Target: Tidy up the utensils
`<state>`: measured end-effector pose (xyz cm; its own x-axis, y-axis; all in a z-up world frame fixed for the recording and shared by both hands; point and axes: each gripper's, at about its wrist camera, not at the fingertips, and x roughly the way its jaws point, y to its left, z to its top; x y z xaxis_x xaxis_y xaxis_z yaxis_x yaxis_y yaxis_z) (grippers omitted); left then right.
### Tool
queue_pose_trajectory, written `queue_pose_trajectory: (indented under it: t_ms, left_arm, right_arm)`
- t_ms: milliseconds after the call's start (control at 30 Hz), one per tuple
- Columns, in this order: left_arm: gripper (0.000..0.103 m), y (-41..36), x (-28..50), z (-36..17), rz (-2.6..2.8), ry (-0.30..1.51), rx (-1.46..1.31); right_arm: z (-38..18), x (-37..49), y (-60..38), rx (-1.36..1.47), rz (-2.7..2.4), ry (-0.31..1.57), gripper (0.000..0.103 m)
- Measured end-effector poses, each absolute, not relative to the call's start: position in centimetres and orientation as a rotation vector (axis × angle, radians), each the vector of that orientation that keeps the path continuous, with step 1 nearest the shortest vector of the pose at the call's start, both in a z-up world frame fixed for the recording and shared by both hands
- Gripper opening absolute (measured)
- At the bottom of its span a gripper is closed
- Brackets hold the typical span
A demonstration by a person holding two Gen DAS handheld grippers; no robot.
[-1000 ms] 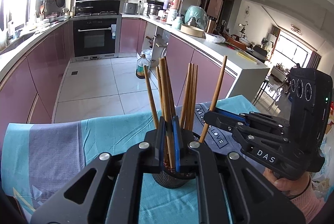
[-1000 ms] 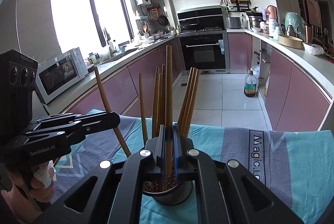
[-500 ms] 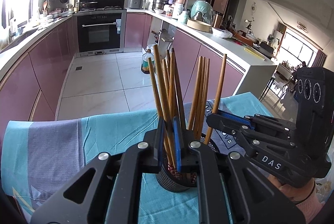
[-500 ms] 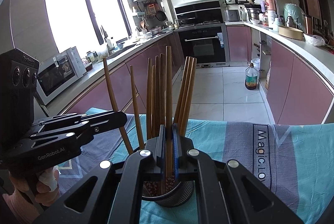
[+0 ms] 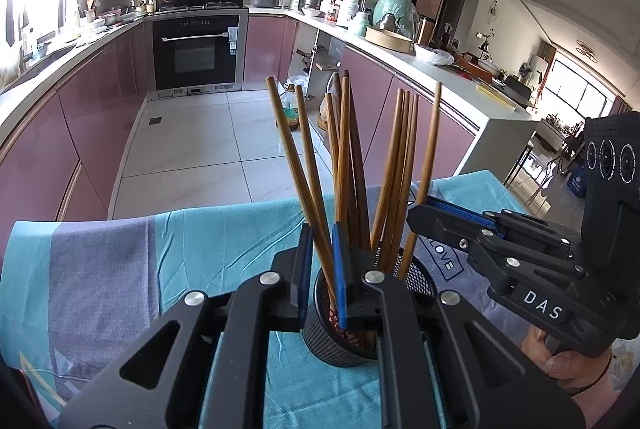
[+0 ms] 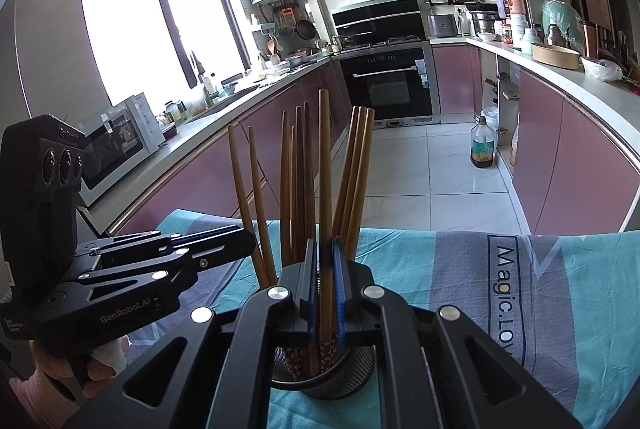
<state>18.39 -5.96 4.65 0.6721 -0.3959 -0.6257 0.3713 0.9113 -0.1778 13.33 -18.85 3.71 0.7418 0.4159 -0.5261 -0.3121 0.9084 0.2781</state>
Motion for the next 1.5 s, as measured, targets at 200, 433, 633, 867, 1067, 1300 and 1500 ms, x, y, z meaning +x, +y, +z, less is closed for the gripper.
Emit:
queue_pose_trajectory:
  t_ms: [200,433,633,867,1067,1300,1500]
  left_arm:
    - [0.02,-5.9,17.9,4.2,-0.433,0.709,-0.033]
    - [0.036,-5.5,17.1,4.1,-0.43,0.697,-0.032]
    - [0.067,-4.2,15.0,4.2,-0.381,0.626,-0.039]
    - [0.097,-1.0,11.2,4.1,-0.271,0.511,-0.064]
    - [0.097,1.2,7.8,4.0,-0.189,0.433,-0.077]
    - [0.097,2.5,3.8,4.3,-0.134,0.338,-0.053]
    - [0.097,3.0,1.4,4.7,-0.116,0.281,-0.054]
  right_arm:
    - [3.6,13.2,-18.9,0.183,0.401,0.616,0.008]
    - [3.5,12.8,-18.8,0.186,0.41,0.614,0.02]
    - [3.5,11.4,-19.0,0.184,0.403,0.591,0.041]
    - [3.4,8.6,-19.3,0.167,0.367,0.532,0.075]
    - [3.4,5.6,-18.6,0.105,0.319,0.449,0.095]
    - [3.4,2.3,-17.4,0.064,0.285,0.351,0.096]
    - [3.0,0.1,-16.9,0.056,0.251,0.299,0.096]
